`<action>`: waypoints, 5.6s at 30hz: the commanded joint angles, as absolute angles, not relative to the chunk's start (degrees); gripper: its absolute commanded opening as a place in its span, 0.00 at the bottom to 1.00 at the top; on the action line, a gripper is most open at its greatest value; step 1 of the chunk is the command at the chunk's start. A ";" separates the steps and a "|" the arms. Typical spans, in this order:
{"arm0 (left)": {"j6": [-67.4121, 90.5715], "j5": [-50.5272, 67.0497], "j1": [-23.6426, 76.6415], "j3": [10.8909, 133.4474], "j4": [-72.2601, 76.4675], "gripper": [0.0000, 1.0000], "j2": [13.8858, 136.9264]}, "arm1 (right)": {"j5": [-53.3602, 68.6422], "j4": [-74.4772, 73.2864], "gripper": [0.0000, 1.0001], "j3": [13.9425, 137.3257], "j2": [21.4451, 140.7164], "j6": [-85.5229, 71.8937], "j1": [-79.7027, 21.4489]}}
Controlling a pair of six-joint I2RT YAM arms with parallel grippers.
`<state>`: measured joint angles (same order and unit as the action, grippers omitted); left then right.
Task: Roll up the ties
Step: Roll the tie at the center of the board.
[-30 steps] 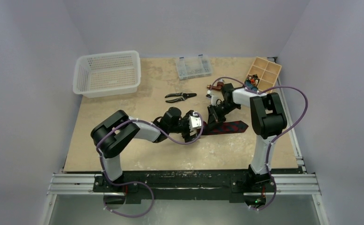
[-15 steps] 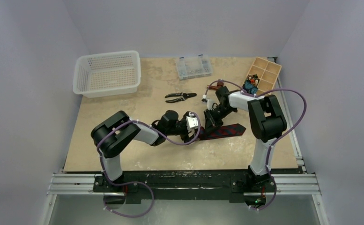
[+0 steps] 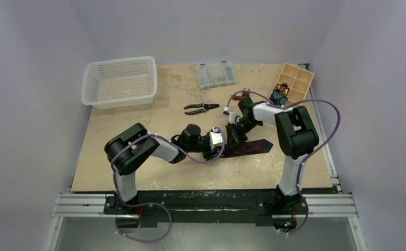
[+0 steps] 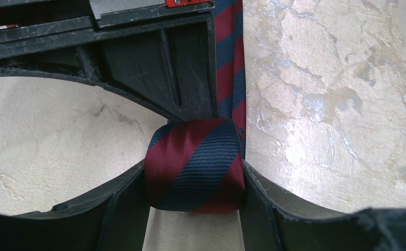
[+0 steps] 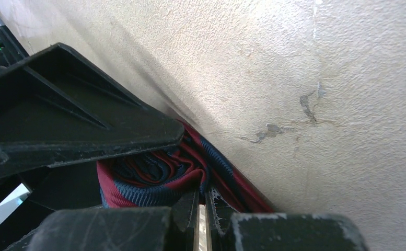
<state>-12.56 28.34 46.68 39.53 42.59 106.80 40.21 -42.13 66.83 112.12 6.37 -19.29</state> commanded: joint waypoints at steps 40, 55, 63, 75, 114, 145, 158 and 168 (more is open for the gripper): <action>-29.54 17.44 49.19 50.88 2.86 0.17 110.85 | 57.37 -52.58 0.55 72.29 108.88 11.92 -12.17; -26.77 21.44 49.08 52.30 3.37 0.39 109.48 | 49.39 -53.65 0.00 72.56 114.92 15.76 -11.61; -20.23 30.18 48.18 50.61 16.68 0.58 106.61 | 37.04 -48.70 0.00 70.17 112.93 14.55 -11.60; -14.23 31.79 48.34 56.33 26.10 0.60 113.49 | 30.76 -42.11 0.00 72.22 114.95 10.11 -12.14; -17.05 29.06 48.04 46.16 25.58 0.20 110.36 | 40.71 -50.35 0.25 75.27 110.21 11.17 -12.40; -23.37 16.61 48.51 48.94 16.28 0.21 107.22 | 29.11 -47.85 0.23 74.08 116.71 16.10 -9.89; -25.03 17.14 49.04 50.17 14.66 0.27 110.87 | 55.10 -55.72 0.55 78.06 112.12 13.74 -12.05; -24.63 17.62 49.13 50.43 14.85 0.27 111.05 | 53.69 -53.08 0.52 77.74 117.80 12.95 -14.17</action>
